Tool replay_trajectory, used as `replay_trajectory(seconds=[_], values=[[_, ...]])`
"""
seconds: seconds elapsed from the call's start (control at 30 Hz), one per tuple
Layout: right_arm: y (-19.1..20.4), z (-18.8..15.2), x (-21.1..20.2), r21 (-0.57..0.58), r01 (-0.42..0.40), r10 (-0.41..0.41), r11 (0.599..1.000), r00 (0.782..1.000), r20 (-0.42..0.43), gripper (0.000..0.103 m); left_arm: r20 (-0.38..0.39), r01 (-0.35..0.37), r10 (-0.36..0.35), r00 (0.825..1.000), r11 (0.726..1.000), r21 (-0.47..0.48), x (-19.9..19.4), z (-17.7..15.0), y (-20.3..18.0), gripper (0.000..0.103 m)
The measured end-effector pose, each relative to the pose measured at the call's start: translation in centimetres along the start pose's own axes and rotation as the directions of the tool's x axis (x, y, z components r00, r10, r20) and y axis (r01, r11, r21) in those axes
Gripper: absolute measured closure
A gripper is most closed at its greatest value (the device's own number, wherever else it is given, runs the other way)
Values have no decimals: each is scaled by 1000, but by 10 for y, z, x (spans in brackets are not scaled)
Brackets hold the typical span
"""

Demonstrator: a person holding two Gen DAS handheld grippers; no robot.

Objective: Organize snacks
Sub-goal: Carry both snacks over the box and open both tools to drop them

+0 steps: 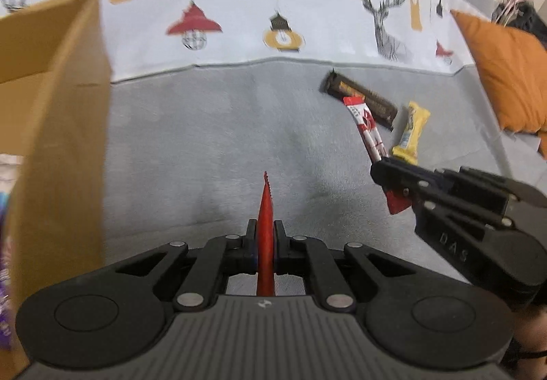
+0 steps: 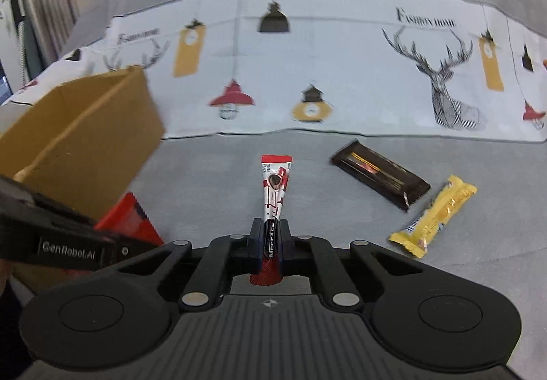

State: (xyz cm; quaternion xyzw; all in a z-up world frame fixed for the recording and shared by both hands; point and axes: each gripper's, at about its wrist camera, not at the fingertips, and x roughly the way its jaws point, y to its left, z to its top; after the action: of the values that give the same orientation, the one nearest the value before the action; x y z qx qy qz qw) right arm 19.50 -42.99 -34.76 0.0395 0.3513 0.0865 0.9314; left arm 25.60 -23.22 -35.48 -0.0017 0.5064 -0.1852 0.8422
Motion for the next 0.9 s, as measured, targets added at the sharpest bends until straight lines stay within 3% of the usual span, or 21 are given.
replay_trajectory(seconds=[0.17,0.3,0.4,0.5,0.7,0.83,0.9], values=[[41,6,-36,24,-35,33,999,997,63,95,97,3,-2,995,1000,-10,-62,-5,18,96],[87,15,-71,-7,-52,53,999,989,136,95,198,6,-1,980,1000,-27,-122,-6,37,96],[124,31,-104,-51,-67,77,996,970,232,95,315,2,3,949,1000,-15,-180,-8,47,96],[162,49,-136,-130,-75,114,989,939,325,95,435,-9,19,900,1000,-25,-239,-12,61,96],[228,82,-189,-245,-120,222,962,865,449,95,572,31,9,820,998,-60,-324,-33,93,96],[267,90,-209,-331,-129,289,935,820,494,95,606,47,29,795,993,-110,-346,-47,119,96],[279,94,-209,-353,-135,305,926,819,486,95,608,50,42,793,990,-134,-349,-53,134,96]])
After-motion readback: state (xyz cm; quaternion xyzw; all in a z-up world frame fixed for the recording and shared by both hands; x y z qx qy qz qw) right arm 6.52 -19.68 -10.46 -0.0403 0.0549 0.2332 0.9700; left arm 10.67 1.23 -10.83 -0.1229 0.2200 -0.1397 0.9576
